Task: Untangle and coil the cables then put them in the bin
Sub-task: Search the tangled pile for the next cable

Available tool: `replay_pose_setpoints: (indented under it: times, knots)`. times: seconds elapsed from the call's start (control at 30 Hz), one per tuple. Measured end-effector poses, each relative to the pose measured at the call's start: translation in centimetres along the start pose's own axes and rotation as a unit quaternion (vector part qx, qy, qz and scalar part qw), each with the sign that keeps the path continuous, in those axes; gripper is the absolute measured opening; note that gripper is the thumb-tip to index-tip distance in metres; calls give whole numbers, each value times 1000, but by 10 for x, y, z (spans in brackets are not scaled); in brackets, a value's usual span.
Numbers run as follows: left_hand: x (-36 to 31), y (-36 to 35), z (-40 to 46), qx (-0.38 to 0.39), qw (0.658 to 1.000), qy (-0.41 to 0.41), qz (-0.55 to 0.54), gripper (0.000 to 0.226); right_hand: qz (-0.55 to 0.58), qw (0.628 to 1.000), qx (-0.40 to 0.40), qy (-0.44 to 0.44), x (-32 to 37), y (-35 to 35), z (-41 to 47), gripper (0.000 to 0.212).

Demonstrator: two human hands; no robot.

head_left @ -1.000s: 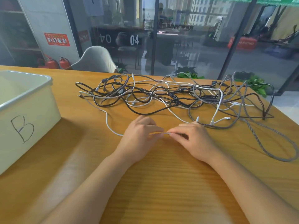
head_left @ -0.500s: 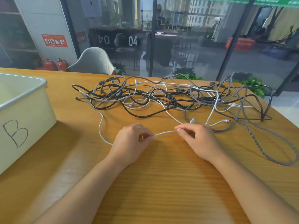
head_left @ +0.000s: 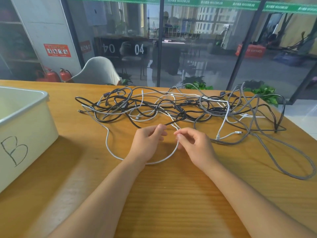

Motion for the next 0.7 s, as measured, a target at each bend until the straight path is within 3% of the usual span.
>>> replay_pose_setpoints:
  times: [0.07, 0.27, 0.7]
  knots:
    - [1, -7, 7, -10, 998, 18, -55, 23, 18, 1000, 2, -2, 2, -3, 1, 12]
    - [7, -4, 2, -5, 997, 38, -69, 24, 87, 996, 24, -11, 3, -6, -10, 11]
    - [-20, -8, -11, 15, 987, 10, -158, 23, 129, 978, 151, -59, 4, -37, -30, 18]
Point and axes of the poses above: each hand's wrist, its own z-axis towards the middle knuckle, its own y-axis out of the back of the hand, x = y × z, the point moved 10 cm from there along z, towards the middle knuckle, and after that the axes turned 12 degrees about -y, right-handed, at the moved point
